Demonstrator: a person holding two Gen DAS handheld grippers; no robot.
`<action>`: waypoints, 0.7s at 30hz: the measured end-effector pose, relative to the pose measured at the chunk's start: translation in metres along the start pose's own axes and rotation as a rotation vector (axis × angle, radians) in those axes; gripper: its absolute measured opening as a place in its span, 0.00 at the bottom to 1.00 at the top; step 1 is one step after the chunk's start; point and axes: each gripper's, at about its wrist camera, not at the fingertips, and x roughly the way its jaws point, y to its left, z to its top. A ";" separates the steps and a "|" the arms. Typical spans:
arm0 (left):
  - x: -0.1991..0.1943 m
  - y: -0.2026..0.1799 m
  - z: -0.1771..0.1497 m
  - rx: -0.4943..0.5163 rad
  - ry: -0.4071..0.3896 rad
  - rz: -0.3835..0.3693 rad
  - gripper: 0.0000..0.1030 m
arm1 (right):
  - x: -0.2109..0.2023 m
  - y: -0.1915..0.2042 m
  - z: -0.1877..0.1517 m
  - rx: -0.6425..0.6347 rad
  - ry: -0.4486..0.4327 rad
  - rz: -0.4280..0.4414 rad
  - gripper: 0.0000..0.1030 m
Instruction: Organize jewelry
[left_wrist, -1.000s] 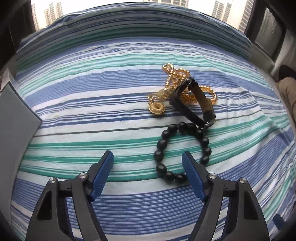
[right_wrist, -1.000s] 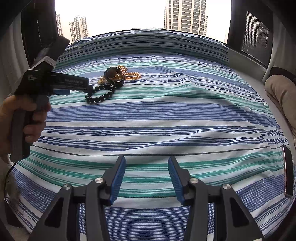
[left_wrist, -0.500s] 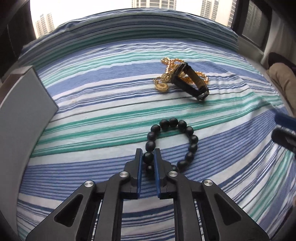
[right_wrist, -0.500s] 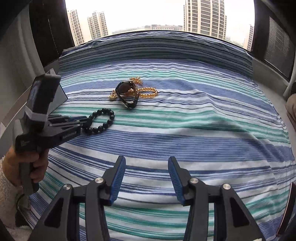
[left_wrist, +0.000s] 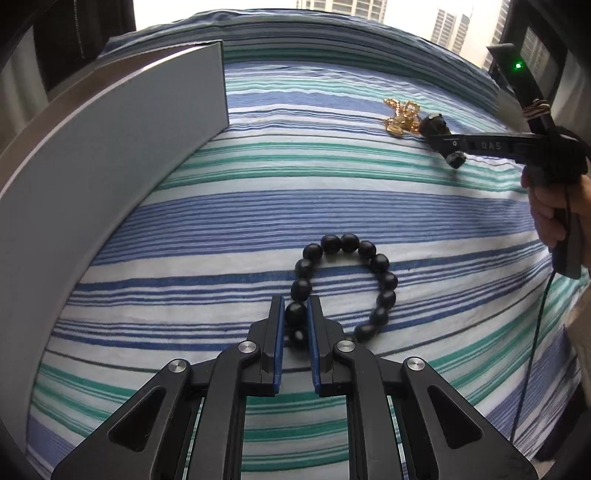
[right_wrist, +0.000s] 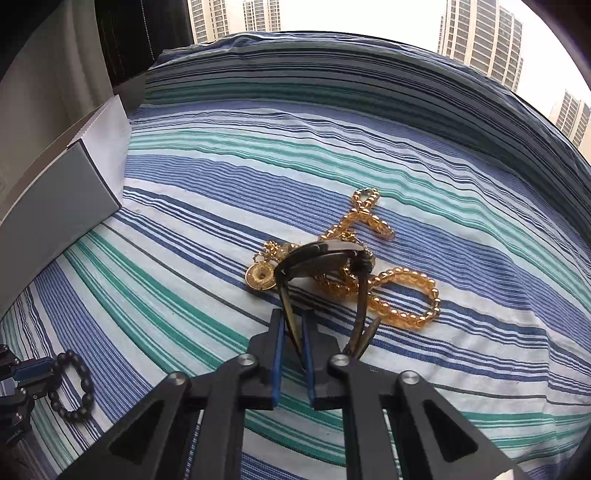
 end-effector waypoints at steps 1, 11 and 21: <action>-0.003 0.004 -0.005 -0.004 0.001 -0.004 0.10 | -0.008 0.003 -0.004 -0.003 -0.004 -0.002 0.05; -0.027 0.022 -0.040 -0.063 -0.009 0.019 0.34 | -0.085 0.098 -0.125 -0.101 0.134 -0.061 0.07; -0.047 0.027 -0.044 -0.105 -0.054 0.041 0.63 | -0.129 0.136 -0.145 -0.070 -0.002 -0.206 0.38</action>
